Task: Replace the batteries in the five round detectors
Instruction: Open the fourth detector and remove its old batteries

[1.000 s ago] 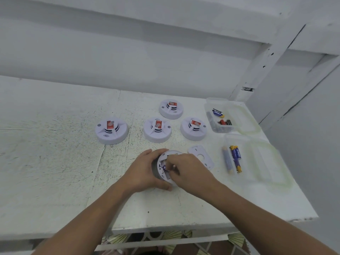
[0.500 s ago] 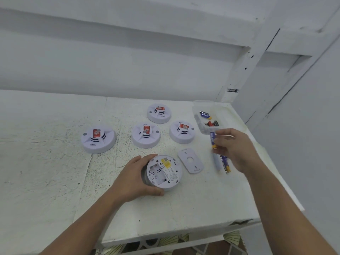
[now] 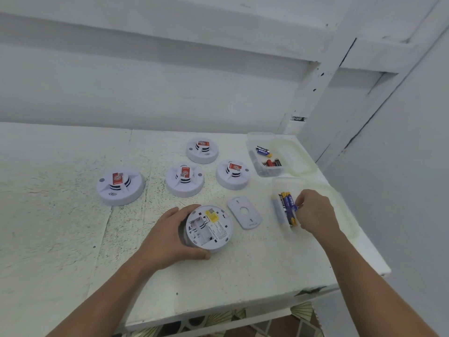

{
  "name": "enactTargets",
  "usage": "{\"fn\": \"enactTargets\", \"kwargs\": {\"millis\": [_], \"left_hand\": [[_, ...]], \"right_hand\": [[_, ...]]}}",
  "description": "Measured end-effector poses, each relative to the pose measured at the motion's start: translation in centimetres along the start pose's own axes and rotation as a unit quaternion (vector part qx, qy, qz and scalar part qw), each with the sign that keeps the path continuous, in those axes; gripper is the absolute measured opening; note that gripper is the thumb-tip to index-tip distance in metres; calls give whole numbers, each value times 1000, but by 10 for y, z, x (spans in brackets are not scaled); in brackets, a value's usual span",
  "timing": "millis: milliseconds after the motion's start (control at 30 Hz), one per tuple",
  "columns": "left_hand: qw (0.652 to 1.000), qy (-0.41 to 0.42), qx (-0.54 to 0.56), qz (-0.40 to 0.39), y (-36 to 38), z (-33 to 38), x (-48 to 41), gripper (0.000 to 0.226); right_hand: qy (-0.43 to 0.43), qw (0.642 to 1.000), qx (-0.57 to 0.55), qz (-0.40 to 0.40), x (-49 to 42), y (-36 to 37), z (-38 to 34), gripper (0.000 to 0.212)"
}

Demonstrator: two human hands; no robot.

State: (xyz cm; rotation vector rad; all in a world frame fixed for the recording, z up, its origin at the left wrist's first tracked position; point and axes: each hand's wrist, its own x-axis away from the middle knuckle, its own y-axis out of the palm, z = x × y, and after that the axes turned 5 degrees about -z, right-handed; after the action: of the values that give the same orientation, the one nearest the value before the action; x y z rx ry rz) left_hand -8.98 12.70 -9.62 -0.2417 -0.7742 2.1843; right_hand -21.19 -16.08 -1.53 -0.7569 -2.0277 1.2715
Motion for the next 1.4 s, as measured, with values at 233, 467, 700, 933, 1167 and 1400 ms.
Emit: {"fn": "enactTargets", "kwargs": {"millis": [233, 467, 700, 933, 1167, 1400], "left_hand": [[1000, 10, 4, 3, 0, 0, 1, 97], [1000, 7, 3, 4, 1, 0, 0, 100], [1000, 6, 6, 5, 1, 1, 1, 98], [1000, 1, 6, 9, 1, 2, 2, 102], [1000, 1, 2, 24, 1, 10, 0, 102], [999, 30, -8, 33, 0, 21, -10, 86]], "right_hand": [[-1, 997, 72, -14, 0, 5, -2, 18], [8, 997, 76, -24, -1, 0, -2, 22], [4, 997, 65, -39, -2, -4, -3, 27], [-4, 998, 44, -34, -8, -8, -2, 24], [2, 999, -44, 6, -22, -18, -3, 21], [-36, 986, -158, 33, -44, -40, -27, 16]]}}
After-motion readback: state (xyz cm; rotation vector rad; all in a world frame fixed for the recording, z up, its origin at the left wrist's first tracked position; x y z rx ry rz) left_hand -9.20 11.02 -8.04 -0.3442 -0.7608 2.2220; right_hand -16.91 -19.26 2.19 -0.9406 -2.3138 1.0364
